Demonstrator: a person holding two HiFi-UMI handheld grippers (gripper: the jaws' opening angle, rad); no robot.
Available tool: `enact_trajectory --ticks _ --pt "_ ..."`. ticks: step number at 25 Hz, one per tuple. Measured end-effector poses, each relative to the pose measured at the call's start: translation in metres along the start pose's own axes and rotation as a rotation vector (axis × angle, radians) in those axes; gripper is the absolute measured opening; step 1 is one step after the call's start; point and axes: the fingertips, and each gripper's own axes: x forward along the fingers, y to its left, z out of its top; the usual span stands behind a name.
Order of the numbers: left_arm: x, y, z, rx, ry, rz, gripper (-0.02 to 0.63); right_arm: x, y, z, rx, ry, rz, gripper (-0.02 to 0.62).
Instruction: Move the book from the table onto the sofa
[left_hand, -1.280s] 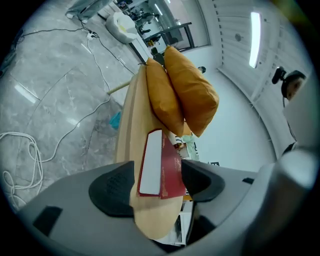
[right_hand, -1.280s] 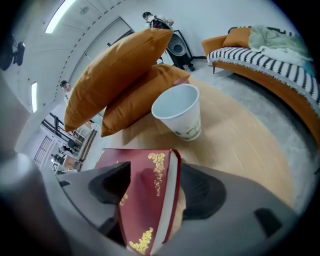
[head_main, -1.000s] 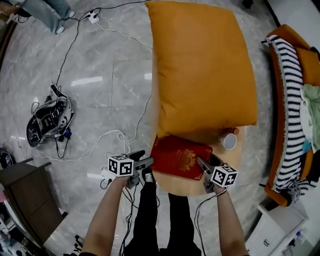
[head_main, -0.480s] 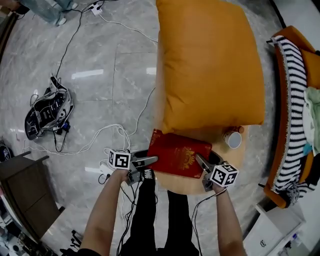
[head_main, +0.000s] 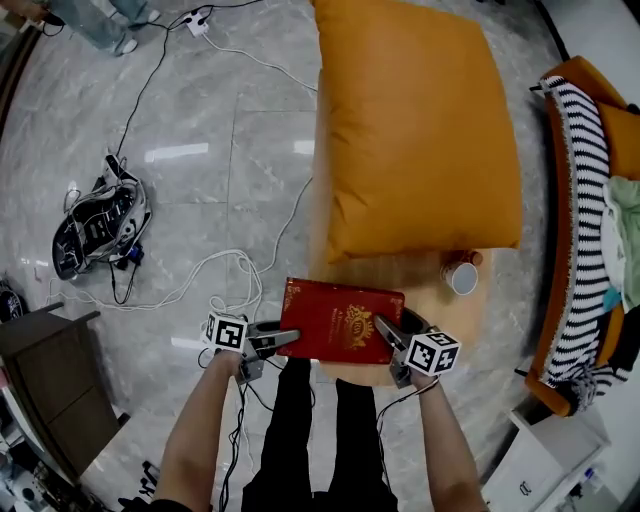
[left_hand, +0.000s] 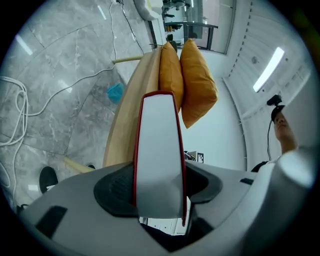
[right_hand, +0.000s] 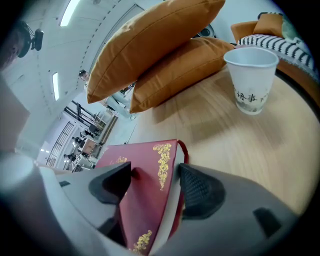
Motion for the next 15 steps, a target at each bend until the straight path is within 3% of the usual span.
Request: enact_trajectory --ticks 11,15 --pt "-0.030 -0.094 -0.023 0.042 -0.087 -0.030 0.245 -0.067 0.065 0.019 -0.016 -0.048 0.040 0.308" --pt "-0.040 -0.150 -0.039 0.042 -0.125 -0.037 0.244 -0.110 0.099 0.039 -0.053 -0.071 0.054 0.308"
